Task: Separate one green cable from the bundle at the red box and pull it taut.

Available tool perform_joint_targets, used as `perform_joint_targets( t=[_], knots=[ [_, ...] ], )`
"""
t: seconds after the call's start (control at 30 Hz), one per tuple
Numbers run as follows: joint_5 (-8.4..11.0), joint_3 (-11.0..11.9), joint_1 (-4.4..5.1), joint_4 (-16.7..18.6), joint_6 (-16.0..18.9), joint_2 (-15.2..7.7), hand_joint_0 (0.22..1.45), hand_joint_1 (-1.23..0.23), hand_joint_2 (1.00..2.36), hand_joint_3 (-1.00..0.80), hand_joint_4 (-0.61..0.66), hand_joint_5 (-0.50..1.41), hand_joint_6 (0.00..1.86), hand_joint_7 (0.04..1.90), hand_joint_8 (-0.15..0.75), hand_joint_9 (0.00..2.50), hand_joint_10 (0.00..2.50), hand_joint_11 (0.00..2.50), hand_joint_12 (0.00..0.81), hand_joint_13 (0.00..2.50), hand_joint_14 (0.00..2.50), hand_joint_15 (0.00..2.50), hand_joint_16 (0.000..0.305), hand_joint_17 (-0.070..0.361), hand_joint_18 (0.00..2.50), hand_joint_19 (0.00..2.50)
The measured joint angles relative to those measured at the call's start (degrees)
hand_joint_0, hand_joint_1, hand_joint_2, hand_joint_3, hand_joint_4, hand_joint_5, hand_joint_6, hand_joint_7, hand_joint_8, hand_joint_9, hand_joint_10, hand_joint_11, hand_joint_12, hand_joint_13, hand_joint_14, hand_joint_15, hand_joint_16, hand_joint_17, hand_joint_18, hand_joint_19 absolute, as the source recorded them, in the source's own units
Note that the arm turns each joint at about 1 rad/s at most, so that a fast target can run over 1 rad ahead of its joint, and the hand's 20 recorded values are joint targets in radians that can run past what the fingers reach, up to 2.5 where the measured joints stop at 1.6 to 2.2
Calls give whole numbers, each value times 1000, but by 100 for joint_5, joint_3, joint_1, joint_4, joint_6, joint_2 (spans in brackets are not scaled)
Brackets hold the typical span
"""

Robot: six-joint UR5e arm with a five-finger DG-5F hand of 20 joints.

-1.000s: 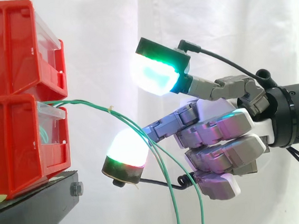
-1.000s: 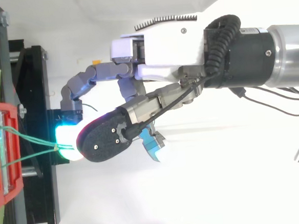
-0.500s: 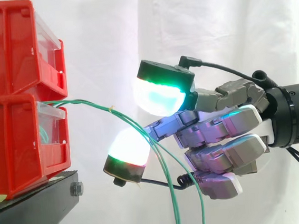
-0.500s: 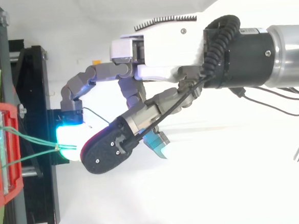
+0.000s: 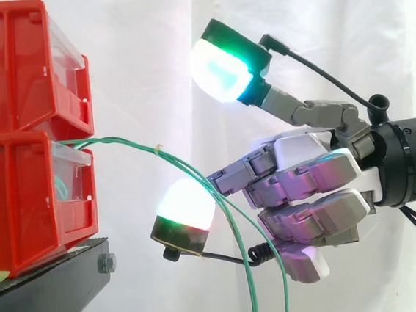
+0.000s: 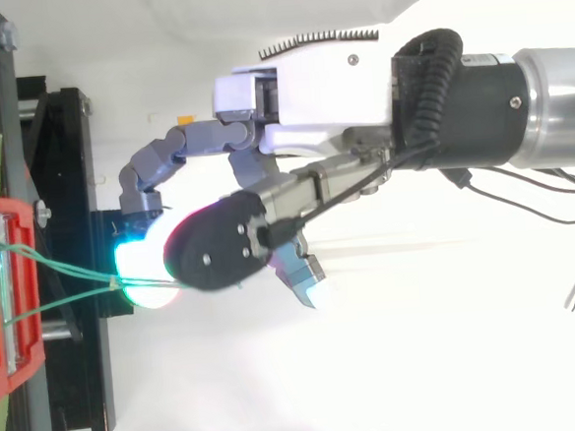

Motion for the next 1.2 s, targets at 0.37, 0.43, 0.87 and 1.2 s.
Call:
perform_joint_targets(
  t=[0.37,0.43,0.87,1.2],
  knots=[
    [11,-8,0,-7,13,0,791,-711,1015,-326,120,145,505,1206,255,1958,7,197,472,1477,16,563,71,160,1634,387],
    [12,-9,0,-7,13,-2,794,-718,1015,-315,116,145,505,1206,273,1954,8,209,474,1496,16,585,71,160,1632,409],
    [-1,-10,1,-46,267,2,785,-727,1020,-234,88,145,505,1235,278,1969,8,226,472,1514,16,598,69,155,1621,435],
    [-6,-10,29,-194,984,3,750,-763,1024,-132,36,145,504,1241,288,1949,10,280,469,1520,17,608,68,154,1597,428]
  ],
)
